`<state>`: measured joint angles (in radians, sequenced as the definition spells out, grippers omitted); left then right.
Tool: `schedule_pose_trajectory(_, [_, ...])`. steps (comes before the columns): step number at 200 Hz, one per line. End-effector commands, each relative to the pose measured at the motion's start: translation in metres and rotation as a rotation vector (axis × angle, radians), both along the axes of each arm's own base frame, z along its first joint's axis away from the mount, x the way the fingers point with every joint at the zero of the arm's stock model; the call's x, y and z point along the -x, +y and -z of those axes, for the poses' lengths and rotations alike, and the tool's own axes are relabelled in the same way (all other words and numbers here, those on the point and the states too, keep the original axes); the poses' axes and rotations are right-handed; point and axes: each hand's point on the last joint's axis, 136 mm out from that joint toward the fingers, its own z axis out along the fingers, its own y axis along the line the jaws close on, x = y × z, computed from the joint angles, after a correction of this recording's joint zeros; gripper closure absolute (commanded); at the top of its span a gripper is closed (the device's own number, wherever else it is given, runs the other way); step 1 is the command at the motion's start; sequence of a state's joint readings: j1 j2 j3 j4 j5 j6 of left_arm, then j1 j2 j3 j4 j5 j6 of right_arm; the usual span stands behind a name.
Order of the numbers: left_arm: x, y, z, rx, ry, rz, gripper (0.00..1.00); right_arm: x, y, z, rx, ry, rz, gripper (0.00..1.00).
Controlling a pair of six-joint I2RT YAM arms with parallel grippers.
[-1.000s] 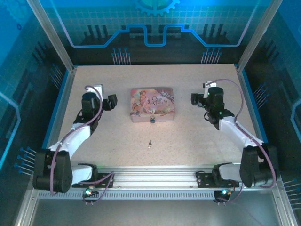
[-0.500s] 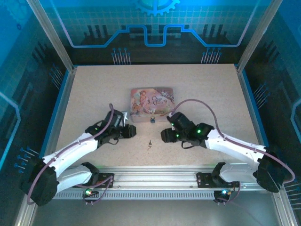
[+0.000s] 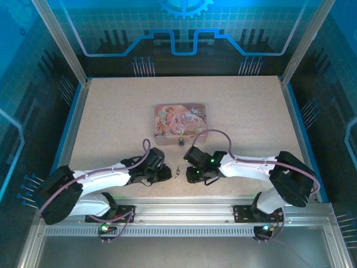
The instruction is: Unlock the padlock with the key
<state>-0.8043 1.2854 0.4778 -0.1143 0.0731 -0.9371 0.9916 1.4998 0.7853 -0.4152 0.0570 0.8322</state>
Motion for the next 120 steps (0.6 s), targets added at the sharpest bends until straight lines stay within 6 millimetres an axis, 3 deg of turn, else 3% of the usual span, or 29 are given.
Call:
schedule_pose_trajectory(1, [-0.012,-0.02,-0.005,0.067,-0.002,-0.042,0.8,-0.007,0.015,-0.004,-0.066,0.02,0.018,0.73])
schedule_pose_trajectory(68, [-0.021,-0.031,0.009,0.045,0.022,-0.043,0.8,-0.017,0.005,0.006,-0.075,0.041,0.041,0.78])
schedule_pose_trajectory(120, [-0.032,-0.039,0.008,0.077,0.023,-0.084,0.8,-0.016,0.007,0.014,-0.075,0.069,0.027,0.8])
